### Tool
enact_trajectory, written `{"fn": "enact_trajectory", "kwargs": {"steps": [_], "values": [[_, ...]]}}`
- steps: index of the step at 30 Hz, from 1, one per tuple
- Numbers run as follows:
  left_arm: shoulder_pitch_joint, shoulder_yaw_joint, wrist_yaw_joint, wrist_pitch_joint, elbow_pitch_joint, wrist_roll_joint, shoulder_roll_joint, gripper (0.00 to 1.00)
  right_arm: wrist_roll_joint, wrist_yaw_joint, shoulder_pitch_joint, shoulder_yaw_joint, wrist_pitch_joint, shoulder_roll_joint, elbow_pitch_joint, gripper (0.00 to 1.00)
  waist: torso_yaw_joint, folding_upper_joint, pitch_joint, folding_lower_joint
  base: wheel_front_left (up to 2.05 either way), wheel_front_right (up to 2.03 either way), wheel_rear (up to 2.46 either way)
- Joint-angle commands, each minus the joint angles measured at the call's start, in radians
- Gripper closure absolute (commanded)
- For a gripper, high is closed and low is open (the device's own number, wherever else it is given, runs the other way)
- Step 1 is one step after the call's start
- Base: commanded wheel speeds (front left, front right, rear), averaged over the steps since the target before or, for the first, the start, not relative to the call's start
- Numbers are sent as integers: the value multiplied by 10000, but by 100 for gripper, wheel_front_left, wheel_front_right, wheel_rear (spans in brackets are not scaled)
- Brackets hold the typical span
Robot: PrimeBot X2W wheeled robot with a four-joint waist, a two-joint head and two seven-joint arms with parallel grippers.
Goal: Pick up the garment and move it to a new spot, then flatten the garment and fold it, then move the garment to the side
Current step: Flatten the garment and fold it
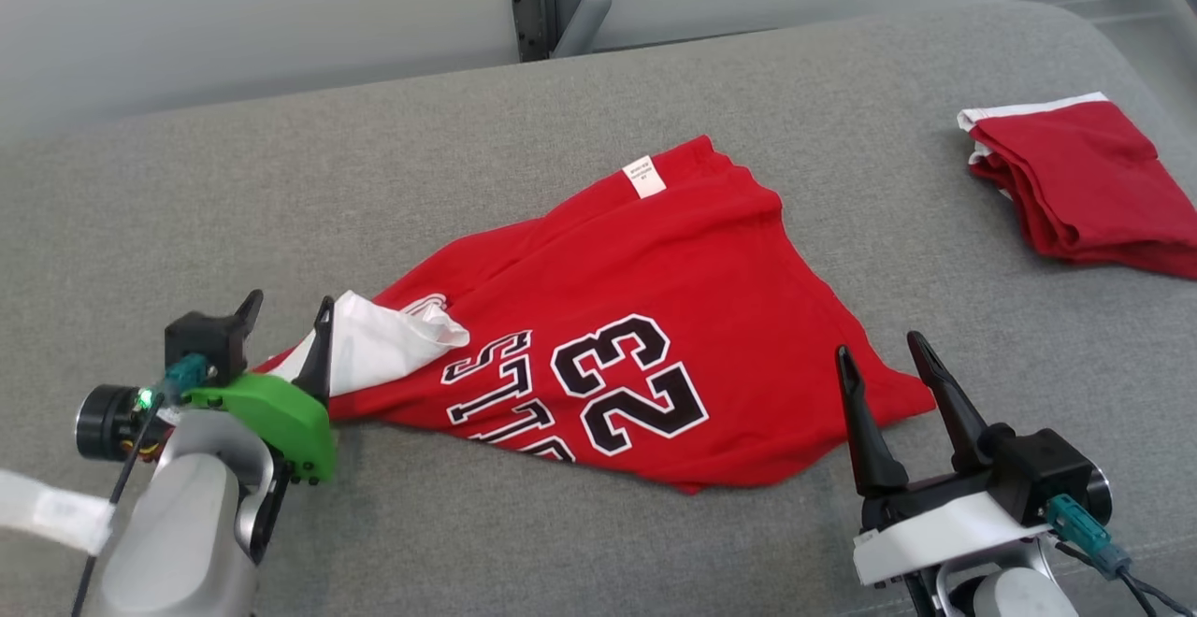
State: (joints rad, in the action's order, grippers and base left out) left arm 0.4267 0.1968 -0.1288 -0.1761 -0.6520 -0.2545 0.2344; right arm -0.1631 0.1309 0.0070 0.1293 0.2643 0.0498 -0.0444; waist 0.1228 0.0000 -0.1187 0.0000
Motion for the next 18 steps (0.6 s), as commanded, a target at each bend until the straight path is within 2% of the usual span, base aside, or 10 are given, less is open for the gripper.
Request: {"fn": "enact_trajectory", "kwargs": {"steps": [1,7,18], "values": [[503,392,-30,323,-412,-188,160,0,91,-5,-179,1,3,15,42,0,130,0,-384,0,0,0,0],[1600,1928,-30,1139,-1463,-890,676,0,38,-5,-357,39,3,17,22,0,223,0,-566,0,0,0,0],[2444,3536,-30,1830,-2384,-2148,1105,0,16,-5,-486,173,3,17,-5,0,348,0,-716,0,0,0,0]]}}
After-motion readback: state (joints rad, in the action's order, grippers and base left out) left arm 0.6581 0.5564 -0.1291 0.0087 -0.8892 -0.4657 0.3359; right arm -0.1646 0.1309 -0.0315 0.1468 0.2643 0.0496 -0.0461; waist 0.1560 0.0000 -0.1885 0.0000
